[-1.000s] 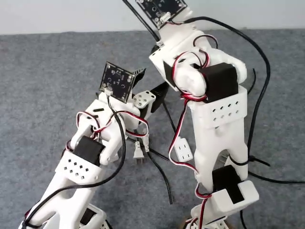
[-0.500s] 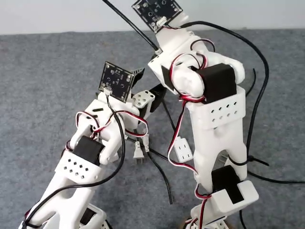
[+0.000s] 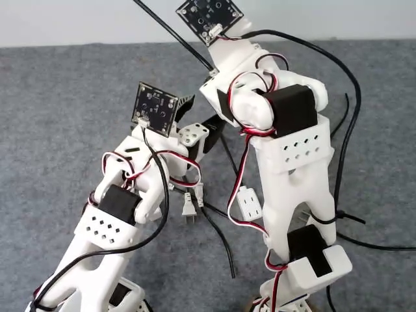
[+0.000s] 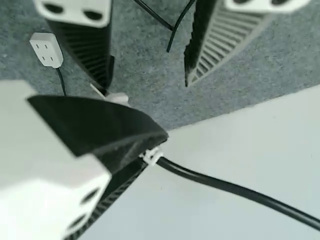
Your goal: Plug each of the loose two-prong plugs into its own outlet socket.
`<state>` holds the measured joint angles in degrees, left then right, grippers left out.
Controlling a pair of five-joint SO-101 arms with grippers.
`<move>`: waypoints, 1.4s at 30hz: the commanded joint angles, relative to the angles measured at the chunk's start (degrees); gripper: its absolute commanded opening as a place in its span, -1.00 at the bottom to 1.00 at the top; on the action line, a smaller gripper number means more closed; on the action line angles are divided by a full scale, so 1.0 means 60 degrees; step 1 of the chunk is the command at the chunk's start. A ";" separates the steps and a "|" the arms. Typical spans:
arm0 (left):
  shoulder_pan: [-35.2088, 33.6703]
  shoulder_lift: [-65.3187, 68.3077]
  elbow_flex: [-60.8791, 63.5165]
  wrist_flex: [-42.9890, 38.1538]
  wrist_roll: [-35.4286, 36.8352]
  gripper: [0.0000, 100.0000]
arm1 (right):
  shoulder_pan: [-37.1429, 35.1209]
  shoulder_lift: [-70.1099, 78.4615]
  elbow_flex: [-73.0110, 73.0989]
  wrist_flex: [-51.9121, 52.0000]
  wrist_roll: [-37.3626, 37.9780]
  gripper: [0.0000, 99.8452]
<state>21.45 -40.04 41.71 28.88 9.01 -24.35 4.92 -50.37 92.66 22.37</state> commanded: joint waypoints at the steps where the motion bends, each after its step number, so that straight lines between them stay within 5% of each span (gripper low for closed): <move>1: 0.0000 -0.0337 -0.0432 0.0161 0.0220 -0.55 | -0.0154 -0.0007 -0.0044 -0.0432 0.0234 -0.98; 42: -0.0117 -0.0542 0.0842 -0.1348 -0.0103 -0.55 | -0.0681 -0.1004 -0.0015 0.1326 -0.0234 -0.98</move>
<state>21.19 -45.23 47.87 23.78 9.19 -28.04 1.76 -49.85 98.73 21.32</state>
